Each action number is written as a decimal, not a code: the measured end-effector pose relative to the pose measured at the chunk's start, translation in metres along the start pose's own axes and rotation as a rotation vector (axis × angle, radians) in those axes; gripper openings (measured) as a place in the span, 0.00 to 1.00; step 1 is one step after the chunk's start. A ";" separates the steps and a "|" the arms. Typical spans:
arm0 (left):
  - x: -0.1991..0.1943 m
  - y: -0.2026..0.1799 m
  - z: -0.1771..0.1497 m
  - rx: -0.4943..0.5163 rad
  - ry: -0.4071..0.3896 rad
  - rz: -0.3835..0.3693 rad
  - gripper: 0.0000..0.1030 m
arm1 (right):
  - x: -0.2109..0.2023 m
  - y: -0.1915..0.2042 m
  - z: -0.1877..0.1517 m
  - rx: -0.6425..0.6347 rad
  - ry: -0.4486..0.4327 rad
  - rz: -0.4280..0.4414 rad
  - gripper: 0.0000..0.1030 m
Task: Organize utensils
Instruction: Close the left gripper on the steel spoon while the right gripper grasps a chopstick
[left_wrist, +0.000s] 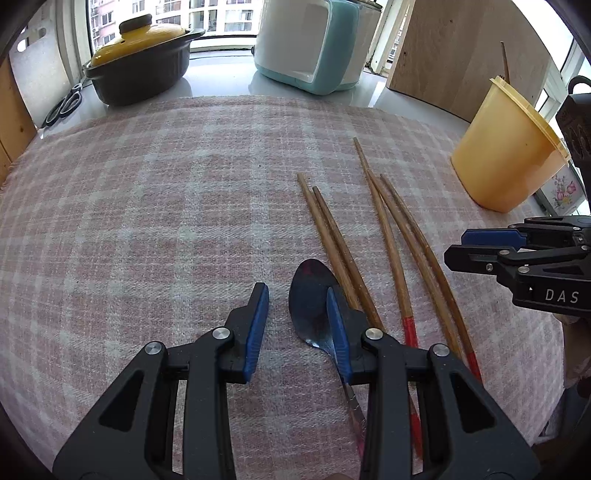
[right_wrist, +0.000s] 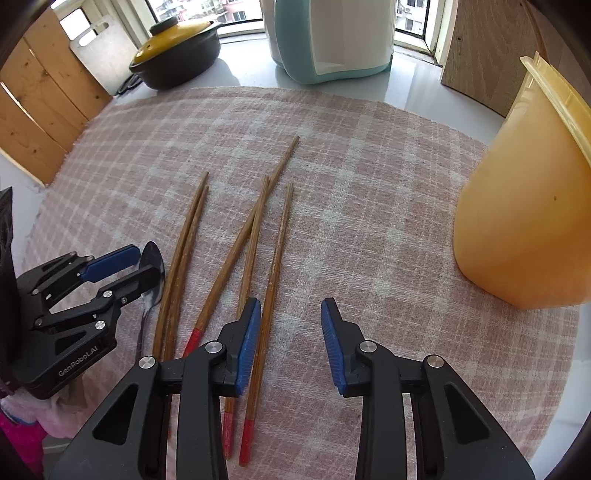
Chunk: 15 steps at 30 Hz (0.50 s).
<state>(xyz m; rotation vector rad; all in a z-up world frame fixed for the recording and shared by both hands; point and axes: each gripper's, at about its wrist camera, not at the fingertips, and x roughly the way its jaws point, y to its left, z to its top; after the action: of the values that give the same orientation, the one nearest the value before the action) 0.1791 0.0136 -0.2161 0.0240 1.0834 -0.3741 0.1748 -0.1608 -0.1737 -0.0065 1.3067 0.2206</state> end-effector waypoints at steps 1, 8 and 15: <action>0.001 -0.001 0.000 0.003 -0.002 0.001 0.31 | 0.001 0.001 0.001 -0.002 0.002 -0.006 0.30; 0.004 -0.012 0.002 0.043 -0.016 0.023 0.31 | 0.011 0.006 0.010 -0.022 0.019 -0.038 0.30; 0.005 -0.019 0.000 0.079 -0.037 0.050 0.20 | 0.021 0.012 0.013 -0.037 0.048 -0.060 0.30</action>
<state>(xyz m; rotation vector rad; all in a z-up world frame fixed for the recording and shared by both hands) 0.1750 -0.0056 -0.2170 0.1137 1.0294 -0.3708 0.1902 -0.1442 -0.1885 -0.0825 1.3477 0.1940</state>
